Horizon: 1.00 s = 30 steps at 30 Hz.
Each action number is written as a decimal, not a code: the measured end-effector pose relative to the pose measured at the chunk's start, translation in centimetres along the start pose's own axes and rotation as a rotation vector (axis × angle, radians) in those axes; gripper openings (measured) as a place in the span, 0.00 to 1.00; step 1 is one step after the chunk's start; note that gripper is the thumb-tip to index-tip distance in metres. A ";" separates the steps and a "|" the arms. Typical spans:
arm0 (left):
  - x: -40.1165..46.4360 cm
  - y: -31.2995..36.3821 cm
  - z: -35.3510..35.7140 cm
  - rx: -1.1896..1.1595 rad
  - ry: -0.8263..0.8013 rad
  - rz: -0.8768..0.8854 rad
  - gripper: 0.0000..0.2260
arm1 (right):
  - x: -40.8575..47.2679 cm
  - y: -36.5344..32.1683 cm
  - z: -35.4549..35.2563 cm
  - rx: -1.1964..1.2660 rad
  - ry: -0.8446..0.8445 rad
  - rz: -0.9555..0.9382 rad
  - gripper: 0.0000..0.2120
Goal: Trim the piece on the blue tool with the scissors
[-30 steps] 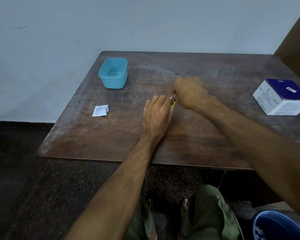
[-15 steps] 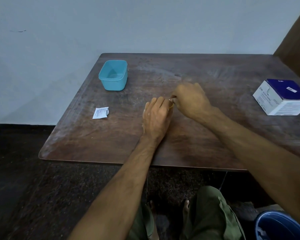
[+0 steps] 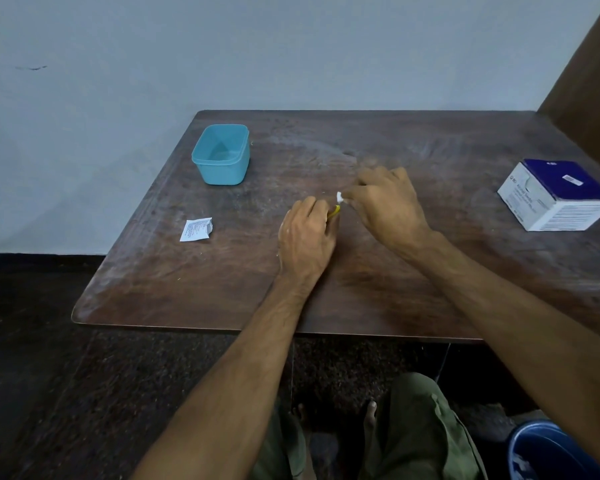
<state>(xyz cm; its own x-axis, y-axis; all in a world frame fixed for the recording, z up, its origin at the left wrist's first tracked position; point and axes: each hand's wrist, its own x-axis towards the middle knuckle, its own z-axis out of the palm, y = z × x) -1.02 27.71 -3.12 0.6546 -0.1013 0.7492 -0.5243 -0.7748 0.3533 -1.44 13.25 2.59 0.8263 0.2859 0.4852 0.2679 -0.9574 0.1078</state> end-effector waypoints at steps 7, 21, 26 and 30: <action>0.1 -0.1 0.1 -0.042 -0.031 -0.044 0.10 | -0.4 0.4 0.5 0.119 0.115 0.087 0.04; 0.1 0.0 -0.1 -0.098 -0.039 -0.121 0.11 | -0.7 -0.4 1.4 0.045 0.138 -0.006 0.04; 0.1 0.0 -0.1 -0.129 -0.045 -0.130 0.09 | 0.3 1.1 0.9 0.054 0.128 0.138 0.07; 0.2 0.1 -0.1 -0.173 -0.040 -0.156 0.09 | 0.1 0.3 1.1 0.103 0.128 0.127 0.07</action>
<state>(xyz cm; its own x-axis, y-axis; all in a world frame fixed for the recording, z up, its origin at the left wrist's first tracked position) -1.01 27.73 -2.88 0.7546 -0.0160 0.6560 -0.4981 -0.6648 0.5568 -0.76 12.98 1.75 0.7887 0.1488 0.5964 0.2197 -0.9744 -0.0474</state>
